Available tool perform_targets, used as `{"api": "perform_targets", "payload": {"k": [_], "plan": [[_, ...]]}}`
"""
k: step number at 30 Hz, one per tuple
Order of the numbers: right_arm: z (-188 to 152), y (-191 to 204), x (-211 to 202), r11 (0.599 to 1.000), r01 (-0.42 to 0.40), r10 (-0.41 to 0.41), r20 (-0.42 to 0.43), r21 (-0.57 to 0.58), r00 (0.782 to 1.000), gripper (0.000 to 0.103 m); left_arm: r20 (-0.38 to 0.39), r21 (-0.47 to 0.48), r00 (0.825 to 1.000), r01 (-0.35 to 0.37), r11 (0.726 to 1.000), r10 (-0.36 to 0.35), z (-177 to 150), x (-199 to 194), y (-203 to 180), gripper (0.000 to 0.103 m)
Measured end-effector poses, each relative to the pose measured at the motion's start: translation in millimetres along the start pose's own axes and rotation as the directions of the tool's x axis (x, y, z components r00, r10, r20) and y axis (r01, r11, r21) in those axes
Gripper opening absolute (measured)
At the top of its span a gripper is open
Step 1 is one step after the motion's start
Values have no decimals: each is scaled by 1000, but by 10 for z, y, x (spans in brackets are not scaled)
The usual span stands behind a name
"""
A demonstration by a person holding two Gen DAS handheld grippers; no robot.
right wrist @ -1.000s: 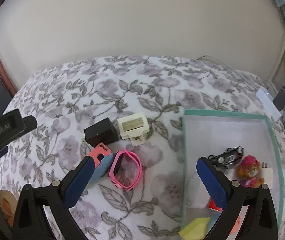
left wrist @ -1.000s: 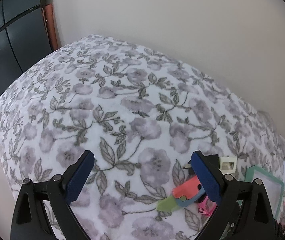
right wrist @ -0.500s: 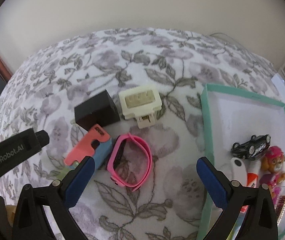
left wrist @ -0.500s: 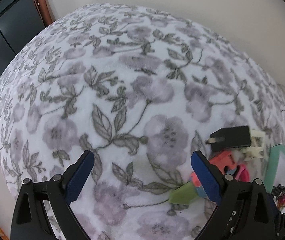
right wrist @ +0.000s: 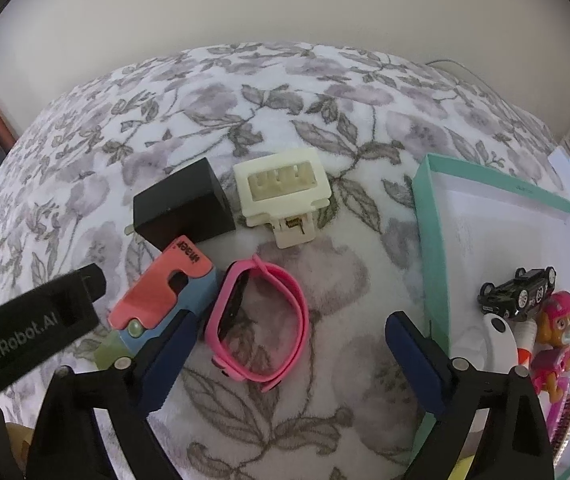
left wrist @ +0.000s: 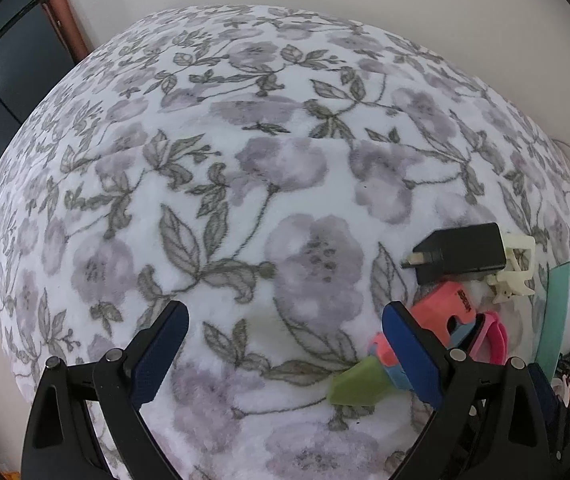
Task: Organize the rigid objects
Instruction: 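Grasp the pink-blue toy knife with left tool while right tool grasps the pink watch band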
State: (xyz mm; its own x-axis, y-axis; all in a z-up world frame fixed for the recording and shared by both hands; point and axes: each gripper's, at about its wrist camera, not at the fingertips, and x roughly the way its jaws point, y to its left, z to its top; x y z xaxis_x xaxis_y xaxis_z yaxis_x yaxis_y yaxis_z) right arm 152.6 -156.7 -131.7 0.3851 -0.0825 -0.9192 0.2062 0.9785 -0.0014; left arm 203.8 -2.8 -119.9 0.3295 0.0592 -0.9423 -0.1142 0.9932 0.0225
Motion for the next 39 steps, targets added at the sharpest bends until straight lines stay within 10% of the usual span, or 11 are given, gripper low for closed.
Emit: {"api": "perform_targets", "payload": {"k": [16,39], "plan": [[-10,-8,-28,994,-110,110,-6,8,994,56,9,85,999,42,996,-43,-49,11,-206,98],[-87,-208,-63,989,-139,142,-53,49,988,55,7,211,994,101,972,-105,-141,29,-526,94]]}}
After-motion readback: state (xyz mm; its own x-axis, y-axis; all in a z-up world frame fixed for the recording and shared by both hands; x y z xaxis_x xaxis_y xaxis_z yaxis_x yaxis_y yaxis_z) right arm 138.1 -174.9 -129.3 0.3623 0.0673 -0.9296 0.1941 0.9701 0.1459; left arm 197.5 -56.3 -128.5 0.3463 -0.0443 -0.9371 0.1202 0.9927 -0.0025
